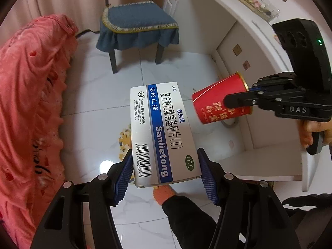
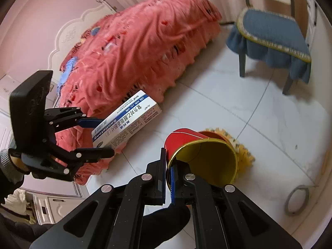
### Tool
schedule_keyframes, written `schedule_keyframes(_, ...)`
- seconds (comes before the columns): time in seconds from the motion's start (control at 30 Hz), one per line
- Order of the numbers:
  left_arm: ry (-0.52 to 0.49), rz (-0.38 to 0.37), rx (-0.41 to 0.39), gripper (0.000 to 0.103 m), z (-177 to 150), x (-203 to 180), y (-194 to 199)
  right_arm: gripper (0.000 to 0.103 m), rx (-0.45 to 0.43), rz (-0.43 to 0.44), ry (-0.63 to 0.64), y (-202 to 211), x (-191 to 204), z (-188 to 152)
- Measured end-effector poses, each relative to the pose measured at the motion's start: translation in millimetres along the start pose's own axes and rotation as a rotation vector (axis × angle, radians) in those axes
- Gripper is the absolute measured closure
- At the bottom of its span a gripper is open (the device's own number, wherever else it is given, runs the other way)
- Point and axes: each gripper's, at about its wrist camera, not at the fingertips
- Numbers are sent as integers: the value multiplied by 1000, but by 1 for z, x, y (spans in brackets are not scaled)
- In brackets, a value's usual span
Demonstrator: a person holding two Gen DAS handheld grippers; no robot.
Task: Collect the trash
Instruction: 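Open the left tool dropping the box while the right tool drops the cup, then move both tools back over the mat toward the remaining items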
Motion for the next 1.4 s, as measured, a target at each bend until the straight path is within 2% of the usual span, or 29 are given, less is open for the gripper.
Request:
schedule_keyframes(0.23,20,-25,65,41,-2,15,-46,99,83,-33,-63,-66,-26,-4)
schedule_keyframes(0.57,23,-36,96,41,-4,17,-73,97,130,-42,-92,-97,-40,-9)
schedule_keyframes(0.6,17,-27,94,41,-4,16,-75,94,136,-50,-96,-98,-42,-10)
schedule_keyframes(0.67,15,-20,95,38,-4,15,-78,72,138,-48,-107,-100,-44,-10)
schedule_keyframes(0.7,18,-18,98,37,-4,15,-79,65,138,-49,-112,-100,-45,-11)
schedule_keyframes(0.73,20,-16,100,37,-3,15,-80,58,137,-49,-112,-100,-46,-11)
schedule_keyframes(0.77,20,-15,102,37,-3,15,-81,58,136,-49,-110,-100,-46,-11)
schedule_keyframes(1.0,12,-12,105,37,0,10,-73,58,117,-47,-114,-87,-39,-9)
schedule_keyframes(1.17,8,-5,66,37,5,3,-50,57,64,-52,-92,-52,-24,0)
schedule_keyframes(1.2,5,0,59,32,7,-1,-44,56,51,-54,-93,-43,-21,1)
schedule_keyframes(1.23,3,9,50,24,8,-4,-40,54,36,-58,-92,-32,-18,2)
schedule_keyframes(1.3,-5,9,20,22,11,-11,-26,48,4,-69,-85,-12,-11,3)
schedule_keyframes(1.4,-23,9,-7,22,17,-24,-8,34,-37,-112,-56,21,1,4)
Point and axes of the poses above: each gripper's, at about its wrist camera, not at the fingertips, and y roughly against the way its jaws point, x to its left, z to its top, and after that the axes turned 3 degrees about y, right-handed
